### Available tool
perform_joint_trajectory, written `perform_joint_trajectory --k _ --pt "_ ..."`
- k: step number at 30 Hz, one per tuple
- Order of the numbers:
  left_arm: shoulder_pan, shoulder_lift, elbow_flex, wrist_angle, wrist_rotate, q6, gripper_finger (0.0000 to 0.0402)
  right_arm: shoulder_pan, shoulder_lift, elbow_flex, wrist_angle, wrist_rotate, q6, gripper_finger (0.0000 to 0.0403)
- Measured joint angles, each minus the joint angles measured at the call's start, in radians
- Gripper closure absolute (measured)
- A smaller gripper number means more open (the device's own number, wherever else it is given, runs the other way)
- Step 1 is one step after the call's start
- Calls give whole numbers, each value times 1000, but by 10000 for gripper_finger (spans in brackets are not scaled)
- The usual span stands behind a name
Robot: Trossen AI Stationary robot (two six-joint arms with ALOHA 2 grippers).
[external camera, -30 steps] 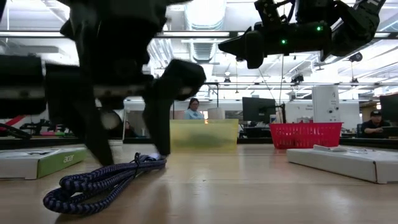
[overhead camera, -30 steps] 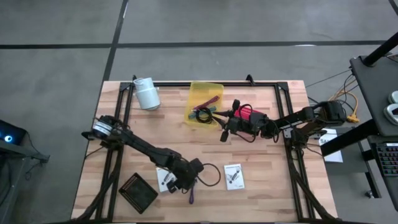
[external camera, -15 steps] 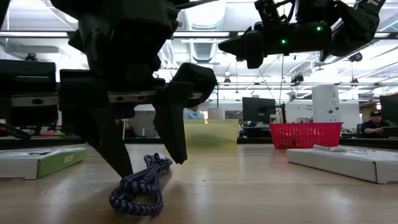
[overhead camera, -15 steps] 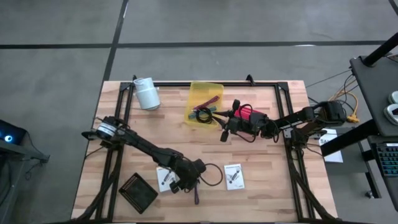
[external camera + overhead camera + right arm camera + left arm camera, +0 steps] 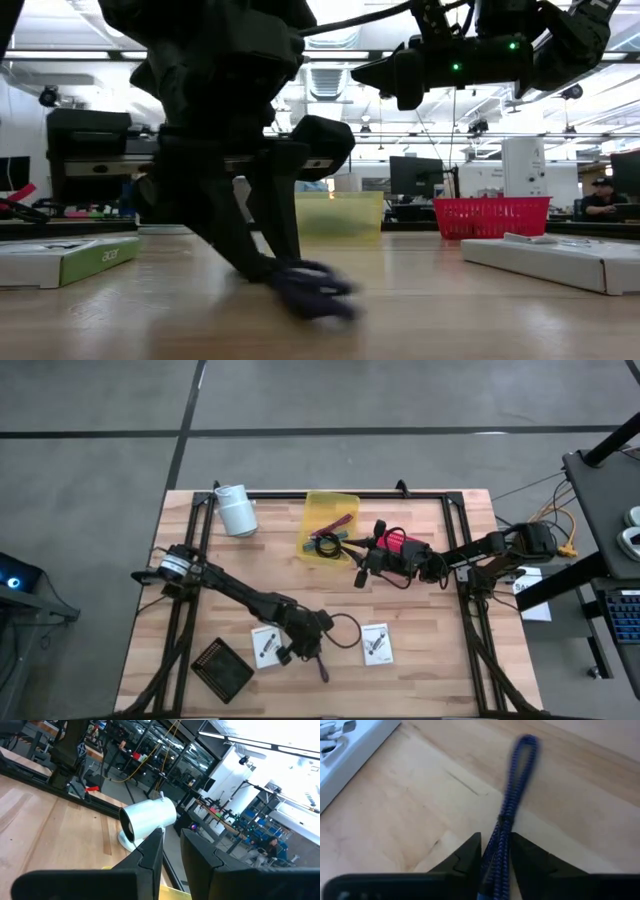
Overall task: Pick and place items into bin
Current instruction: Put the purple charger cable into the yellow bin
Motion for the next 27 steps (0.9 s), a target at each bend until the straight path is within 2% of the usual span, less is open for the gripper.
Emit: perform_joint_trajectory --k 7,15,19,27 --pt "6 0 0 -3 -2 1 389 0 0 0 0 0 0 346" --pt "15 -65 -4 -73 -72 0 393 0 0 0 0 0 0 346" --pt "28 -141 -4 -154 -216 2 393 1 0 0 -1 0 0 346" --pt "109 -267 -15 -202 -519 48 393 1 0 0 -1 0 0 346"
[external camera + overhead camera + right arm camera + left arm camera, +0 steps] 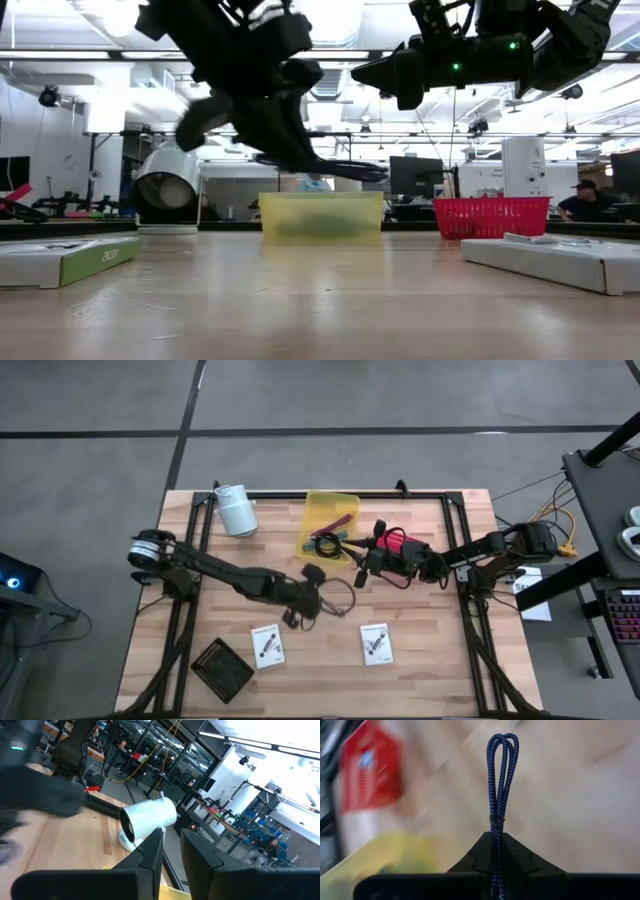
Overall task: Pick and place items into bin
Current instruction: Put the purple charger cable into the yellow bin
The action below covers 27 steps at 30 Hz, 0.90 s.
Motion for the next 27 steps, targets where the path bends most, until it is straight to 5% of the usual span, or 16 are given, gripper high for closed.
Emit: perform_joint_trajectory --k 11,19,27 --pt "236 -51 -17 75 -200 126 393 0 0 0 0 1 -4 346" --pt "397 -51 -14 214 -113 285 393 -1 0 0 0 1 -7 346" --pt "508 -51 -14 319 -108 231 381 -1 0 0 0 0 -8 346"
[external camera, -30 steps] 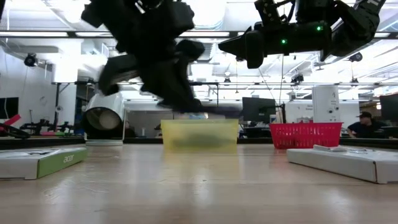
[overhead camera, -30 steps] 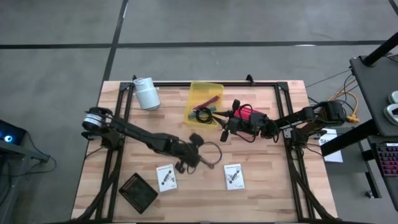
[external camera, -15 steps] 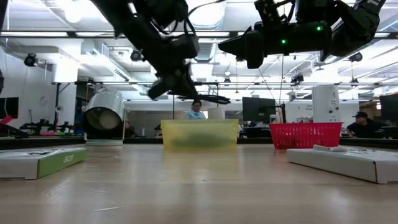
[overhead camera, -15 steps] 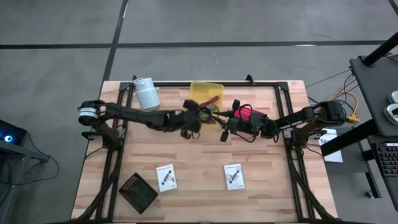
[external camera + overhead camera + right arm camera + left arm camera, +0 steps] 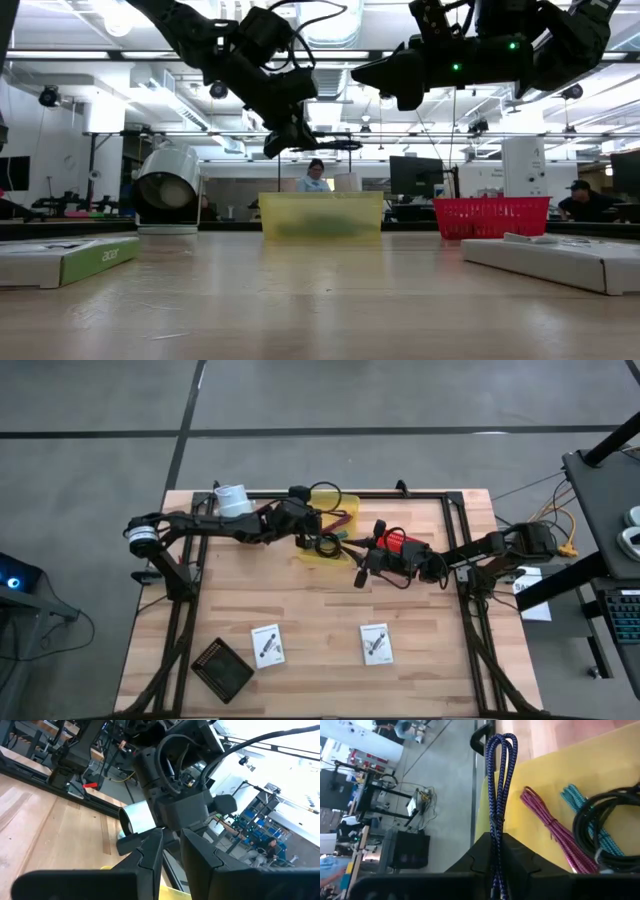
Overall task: Pick and place items into bin
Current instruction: Put the purple charger cable into the yellow bin, then put the left white card reader box into the black bin
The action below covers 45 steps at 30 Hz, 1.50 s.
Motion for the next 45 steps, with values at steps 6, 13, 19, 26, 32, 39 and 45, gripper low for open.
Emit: perform_joint_trajectory --k 6,13,19,26,32,39,45 --pt "13 -1 5 2 59 -1 326 0 0 0 0 0 0 346" --pt "9 -1 5 -12 73 -8 267 0 0 0 0 0 -19 346" --pt "-55 -80 11 -258 3 -175 252 0 0 0 0 0 -19 346" --pt "-213 -180 3 -577 82 -430 252 1 0 0 0 0 -18 346" --pt "-357 -212 3 -601 229 -711 252 1 0 0 1 -1 -18 346" --pt "-472 -212 6 -601 326 -1108 252 1 0 0 1 -1 -15 346" --pt "-511 -212 5 -600 381 -1517 252 1 0 0 1 -1 -14 346"
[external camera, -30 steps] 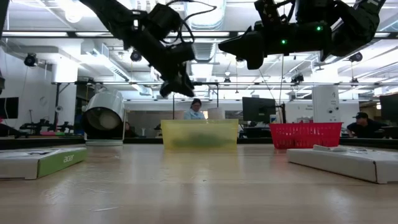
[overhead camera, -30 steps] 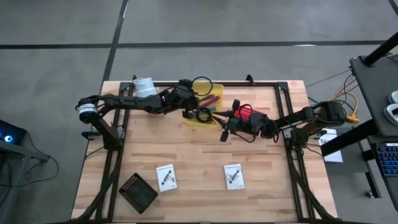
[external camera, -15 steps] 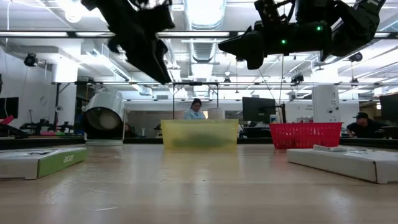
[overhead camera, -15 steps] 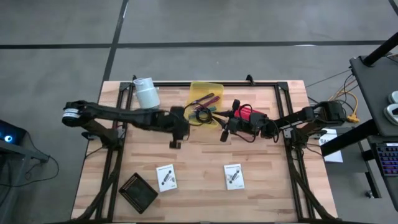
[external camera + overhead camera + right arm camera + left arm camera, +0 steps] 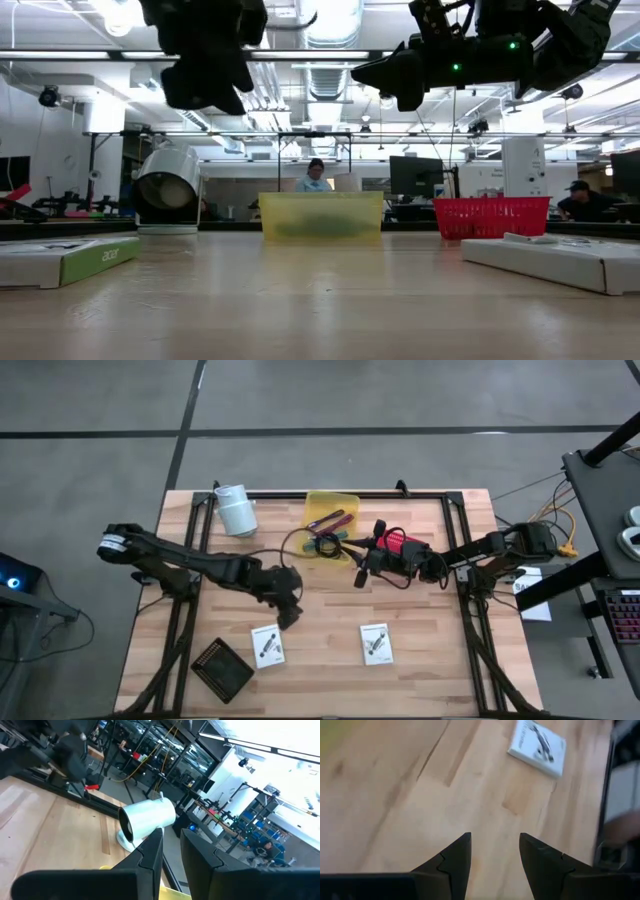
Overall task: Pick and place items into bin
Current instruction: Put the left white card reader box into the black bin
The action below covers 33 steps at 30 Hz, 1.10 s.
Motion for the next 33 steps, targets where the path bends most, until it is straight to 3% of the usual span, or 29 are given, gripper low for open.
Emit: perform_joint_trajectory --k 5,12,22,33 --pt "-4 0 0 -1 0 -325 252 0 0 0 0 0 30 346" --pt "-19 0 0 -1 11 -568 252 0 0 0 0 0 26 346" --pt "-29 71 8 -55 13 -764 252 -1 0 0 0 0 22 346" --pt "-45 185 120 -170 11 -897 252 0 0 0 -6 1 22 346"
